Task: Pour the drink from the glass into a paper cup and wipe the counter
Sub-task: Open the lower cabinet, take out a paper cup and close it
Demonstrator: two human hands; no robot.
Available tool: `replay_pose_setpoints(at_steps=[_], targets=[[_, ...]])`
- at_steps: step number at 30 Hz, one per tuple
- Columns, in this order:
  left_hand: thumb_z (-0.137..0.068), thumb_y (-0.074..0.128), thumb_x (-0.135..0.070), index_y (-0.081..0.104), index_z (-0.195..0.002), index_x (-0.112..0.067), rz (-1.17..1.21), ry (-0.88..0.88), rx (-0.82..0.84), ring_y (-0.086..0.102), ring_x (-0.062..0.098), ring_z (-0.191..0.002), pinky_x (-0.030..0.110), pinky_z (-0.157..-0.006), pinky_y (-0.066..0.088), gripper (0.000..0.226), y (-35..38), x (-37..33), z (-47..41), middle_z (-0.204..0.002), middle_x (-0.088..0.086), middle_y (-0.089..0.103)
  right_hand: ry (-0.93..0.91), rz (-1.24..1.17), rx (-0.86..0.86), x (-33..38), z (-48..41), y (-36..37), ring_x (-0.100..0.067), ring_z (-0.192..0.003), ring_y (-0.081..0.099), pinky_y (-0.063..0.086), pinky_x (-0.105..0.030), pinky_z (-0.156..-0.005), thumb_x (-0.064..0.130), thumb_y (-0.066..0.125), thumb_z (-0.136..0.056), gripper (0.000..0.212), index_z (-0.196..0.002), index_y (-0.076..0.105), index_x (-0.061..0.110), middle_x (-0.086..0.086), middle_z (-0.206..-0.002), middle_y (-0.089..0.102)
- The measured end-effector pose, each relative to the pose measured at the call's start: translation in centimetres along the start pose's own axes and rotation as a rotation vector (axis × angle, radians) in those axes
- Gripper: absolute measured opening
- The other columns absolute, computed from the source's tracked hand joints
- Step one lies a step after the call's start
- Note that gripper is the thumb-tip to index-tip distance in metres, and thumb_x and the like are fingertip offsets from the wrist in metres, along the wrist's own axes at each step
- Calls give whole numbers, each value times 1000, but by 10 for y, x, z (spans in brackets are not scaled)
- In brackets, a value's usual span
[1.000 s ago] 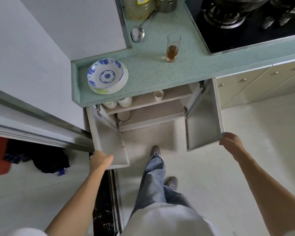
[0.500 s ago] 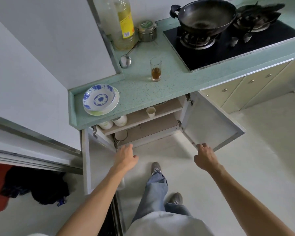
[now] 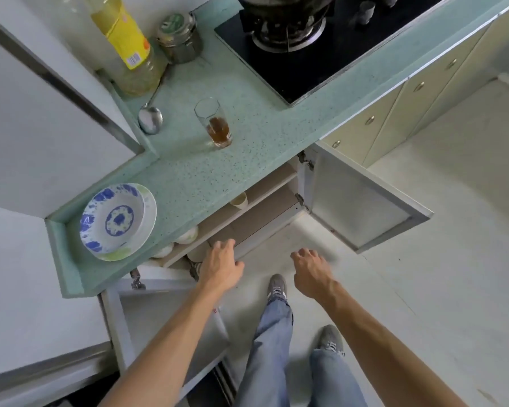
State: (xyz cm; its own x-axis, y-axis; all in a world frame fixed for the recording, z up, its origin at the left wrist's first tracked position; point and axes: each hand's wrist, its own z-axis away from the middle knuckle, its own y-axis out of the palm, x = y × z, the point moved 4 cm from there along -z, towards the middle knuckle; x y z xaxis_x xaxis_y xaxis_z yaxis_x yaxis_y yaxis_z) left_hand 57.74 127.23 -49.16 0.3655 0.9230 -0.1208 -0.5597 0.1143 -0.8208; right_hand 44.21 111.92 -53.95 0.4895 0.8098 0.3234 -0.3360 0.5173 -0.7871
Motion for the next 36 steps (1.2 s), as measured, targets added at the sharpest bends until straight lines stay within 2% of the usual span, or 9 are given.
replay_pose_setpoints(at_steps=[7,12,16,21,24,26,29,33,36], targets=[[-95,56,-24,31,-151,-15,-98,89,73,44,30,-133,43,-102,42,61,21,-24,-125,-149,13,39,-47,41,76,-3,-104,50,-27,-110,55,46,-35,-91,9,50,-91,34,-126,52,7,-11,-121,57],[-95,57,-22,33,-152,-17,-149,125,32,44,34,-133,45,-103,42,61,44,-27,-218,-148,15,40,-21,70,92,-17,-169,97,-28,-108,55,42,-31,-86,5,51,-89,29,-117,56,8,-9,-116,58],[-92,59,-23,33,-153,-17,-275,236,-69,37,38,-138,47,-111,35,67,61,-27,-275,-153,17,35,-38,71,137,-16,-219,129,-24,-109,55,42,-31,-91,13,57,-90,32,-121,53,11,-7,-119,55],[-95,55,-32,24,-156,-25,-206,173,-115,25,36,-146,49,-117,31,69,81,-20,-329,-160,18,22,-6,-61,115,-8,-270,141,-25,-109,55,42,-32,-88,12,54,-91,31,-122,52,9,-8,-119,55],[-96,54,-33,30,-154,-25,-185,124,-151,23,36,-145,48,-113,31,63,91,-15,-345,-159,18,22,10,-174,76,0,-291,139,-26,-110,55,43,-34,-88,10,50,-93,32,-125,50,8,-9,-120,54],[-98,54,-26,35,-152,-23,-172,130,-163,23,36,-146,46,-111,34,58,97,-9,-350,-159,18,22,42,-264,66,2,-302,137,-27,-113,54,43,-35,-90,7,47,-93,34,-127,49,8,-9,-121,54],[-97,53,-11,39,-150,-21,-167,160,-216,26,34,-144,41,-107,38,55,97,-4,-349,-157,15,27,88,-370,60,3,-310,132,-28,-112,55,44,-35,-91,5,46,-93,35,-127,49,9,-9,-120,55],[-96,58,-12,43,-145,-24,-116,151,-211,34,31,-136,25,-89,34,53,96,-11,-338,-149,12,36,149,-486,111,2,-310,134,-28,-112,56,45,-36,-92,4,46,-92,39,-131,48,10,-9,-121,56],[-94,61,-13,46,-143,-25,-101,215,-209,38,30,-131,25,-89,36,53,96,-21,-321,-144,10,41,298,-779,186,-9,-302,140,-29,-121,54,48,-39,-98,3,42,-90,48,-137,46,13,-8,-133,55]])
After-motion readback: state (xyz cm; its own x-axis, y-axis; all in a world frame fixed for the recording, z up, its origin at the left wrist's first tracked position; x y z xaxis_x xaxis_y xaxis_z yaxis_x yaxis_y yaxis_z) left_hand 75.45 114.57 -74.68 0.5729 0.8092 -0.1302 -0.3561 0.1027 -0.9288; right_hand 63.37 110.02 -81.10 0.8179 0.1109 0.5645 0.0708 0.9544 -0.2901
